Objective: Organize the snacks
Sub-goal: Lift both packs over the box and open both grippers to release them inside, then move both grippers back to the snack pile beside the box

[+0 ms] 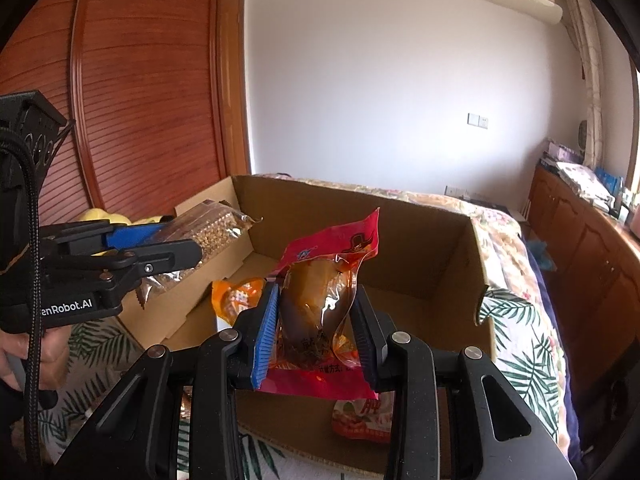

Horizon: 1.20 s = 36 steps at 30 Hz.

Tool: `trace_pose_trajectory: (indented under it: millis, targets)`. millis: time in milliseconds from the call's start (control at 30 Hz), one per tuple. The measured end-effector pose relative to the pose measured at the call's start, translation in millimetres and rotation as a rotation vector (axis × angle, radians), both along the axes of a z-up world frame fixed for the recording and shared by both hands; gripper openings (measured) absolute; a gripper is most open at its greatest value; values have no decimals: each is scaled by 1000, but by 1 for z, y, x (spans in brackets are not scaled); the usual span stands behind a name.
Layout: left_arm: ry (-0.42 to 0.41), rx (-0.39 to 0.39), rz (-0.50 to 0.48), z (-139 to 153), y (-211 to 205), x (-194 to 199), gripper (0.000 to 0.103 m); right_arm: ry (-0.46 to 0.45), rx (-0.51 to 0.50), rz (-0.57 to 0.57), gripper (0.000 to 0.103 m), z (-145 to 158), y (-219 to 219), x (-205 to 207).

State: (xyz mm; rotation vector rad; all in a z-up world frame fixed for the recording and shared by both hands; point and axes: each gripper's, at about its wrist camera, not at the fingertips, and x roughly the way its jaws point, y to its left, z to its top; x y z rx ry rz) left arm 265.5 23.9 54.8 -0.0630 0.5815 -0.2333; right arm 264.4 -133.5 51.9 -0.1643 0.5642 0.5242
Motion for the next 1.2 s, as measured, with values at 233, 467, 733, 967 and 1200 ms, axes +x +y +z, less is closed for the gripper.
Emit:
trace_pose_trajectory:
  millis: [233, 467, 733, 967, 1200]
  targets:
    - [32, 17, -3, -9, -8, 9, 42, 26, -10, 3, 35, -10, 5, 7]
    - [53, 20, -1, -19, -9, 16, 43, 52, -8, 7, 36, -19, 7, 15]
    - [52, 20, 4, -20, -10, 16, 43, 52, -8, 4, 36, -18, 7, 19]
    - [37, 21, 12, -16, -8, 10, 48, 41, -7, 6, 39, -16, 9, 14]
    - [11, 36, 13, -5, -8, -9, 54, 16, 17, -3, 40, 0, -1, -5]
